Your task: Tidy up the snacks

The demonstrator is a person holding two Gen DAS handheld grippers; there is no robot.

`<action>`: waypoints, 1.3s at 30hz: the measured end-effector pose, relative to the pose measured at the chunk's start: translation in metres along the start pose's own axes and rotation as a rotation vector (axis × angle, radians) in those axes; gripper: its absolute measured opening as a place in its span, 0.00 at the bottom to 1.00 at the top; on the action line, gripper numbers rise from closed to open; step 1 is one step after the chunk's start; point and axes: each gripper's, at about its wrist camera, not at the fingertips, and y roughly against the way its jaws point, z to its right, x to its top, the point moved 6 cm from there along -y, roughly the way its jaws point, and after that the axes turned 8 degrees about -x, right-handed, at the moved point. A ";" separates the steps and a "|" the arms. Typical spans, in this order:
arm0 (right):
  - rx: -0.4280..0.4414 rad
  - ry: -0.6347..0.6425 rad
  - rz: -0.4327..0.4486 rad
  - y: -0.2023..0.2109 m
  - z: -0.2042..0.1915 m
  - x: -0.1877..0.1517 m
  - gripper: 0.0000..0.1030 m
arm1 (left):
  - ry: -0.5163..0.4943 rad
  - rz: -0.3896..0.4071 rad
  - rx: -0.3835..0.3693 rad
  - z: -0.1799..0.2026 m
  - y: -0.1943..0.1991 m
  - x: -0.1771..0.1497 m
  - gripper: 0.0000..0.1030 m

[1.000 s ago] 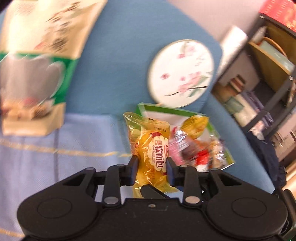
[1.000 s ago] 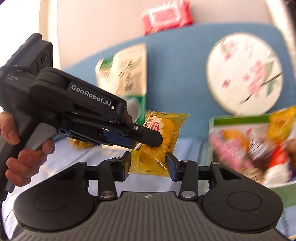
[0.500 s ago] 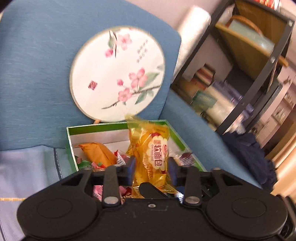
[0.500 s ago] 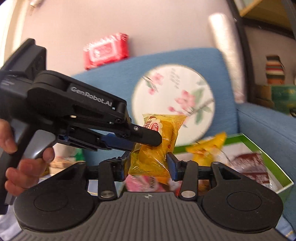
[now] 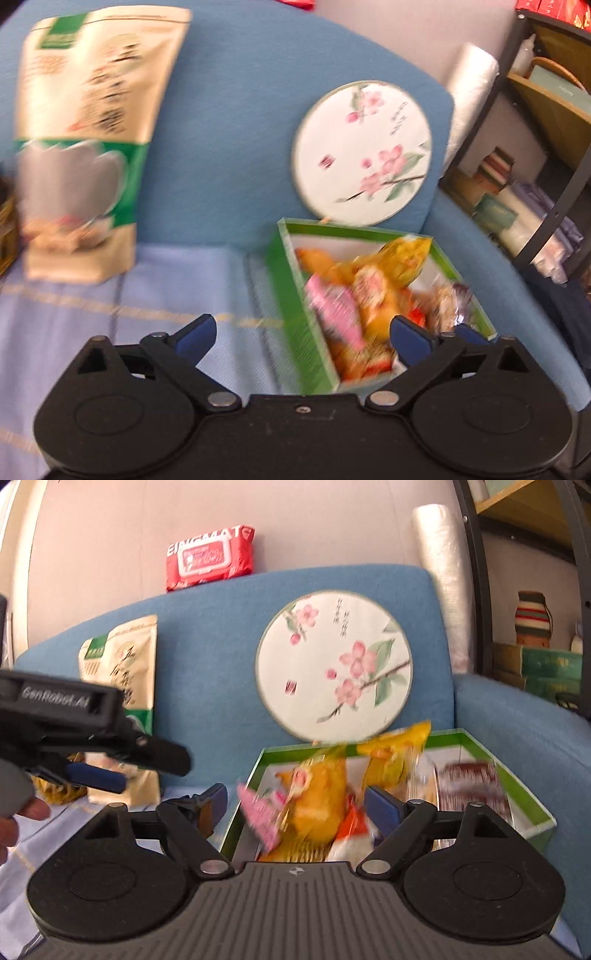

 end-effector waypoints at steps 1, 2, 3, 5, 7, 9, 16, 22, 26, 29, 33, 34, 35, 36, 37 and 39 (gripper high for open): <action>-0.006 0.005 -0.012 0.008 -0.001 -0.004 1.00 | 0.009 -0.001 0.006 -0.002 0.007 -0.008 1.00; -0.020 0.006 -0.019 0.016 -0.002 -0.009 1.00 | 0.019 -0.005 0.013 -0.003 0.012 -0.016 1.00; -0.047 0.001 -0.027 0.025 -0.002 -0.015 1.00 | 0.023 -0.012 0.020 -0.004 0.016 -0.025 1.00; -0.132 -0.022 -0.068 0.040 0.002 -0.030 1.00 | 0.010 -0.032 0.043 -0.002 0.022 -0.042 1.00; -0.197 -0.040 -0.135 0.050 0.004 -0.048 1.00 | -0.008 -0.041 0.071 0.000 0.027 -0.058 1.00; -0.229 -0.041 -0.185 0.058 0.005 -0.064 1.00 | -0.029 -0.055 0.090 0.004 0.030 -0.071 1.00; -0.298 0.032 -0.199 0.069 0.010 -0.051 1.00 | -0.105 -0.014 0.152 0.018 0.042 -0.071 1.00; -0.351 0.022 -0.149 0.081 0.024 -0.025 1.00 | -0.139 0.023 0.181 0.025 0.046 -0.064 1.00; -0.361 0.000 -0.164 0.083 0.028 -0.026 1.00 | -0.142 -0.007 0.182 0.026 0.043 -0.070 1.00; -0.356 0.002 -0.180 0.080 0.028 -0.029 1.00 | -0.138 -0.006 0.202 0.023 0.045 -0.069 1.00; -0.371 -0.003 -0.194 0.079 0.027 -0.034 1.00 | -0.152 0.001 0.227 0.022 0.045 -0.066 1.00; -0.369 -0.004 -0.196 0.079 0.026 -0.035 1.00 | -0.151 0.001 0.226 0.022 0.045 -0.067 1.00; -0.363 -0.002 -0.197 0.079 0.026 -0.036 1.00 | -0.149 0.001 0.223 0.022 0.045 -0.067 1.00; -0.359 0.002 -0.199 0.079 0.025 -0.037 1.00 | -0.150 -0.002 0.218 0.022 0.044 -0.068 1.00; -0.356 0.008 -0.202 0.079 0.024 -0.037 1.00 | -0.150 -0.004 0.214 0.023 0.044 -0.070 1.00; -0.354 0.019 -0.204 0.079 0.023 -0.038 1.00 | -0.156 -0.015 0.213 0.025 0.042 -0.071 1.00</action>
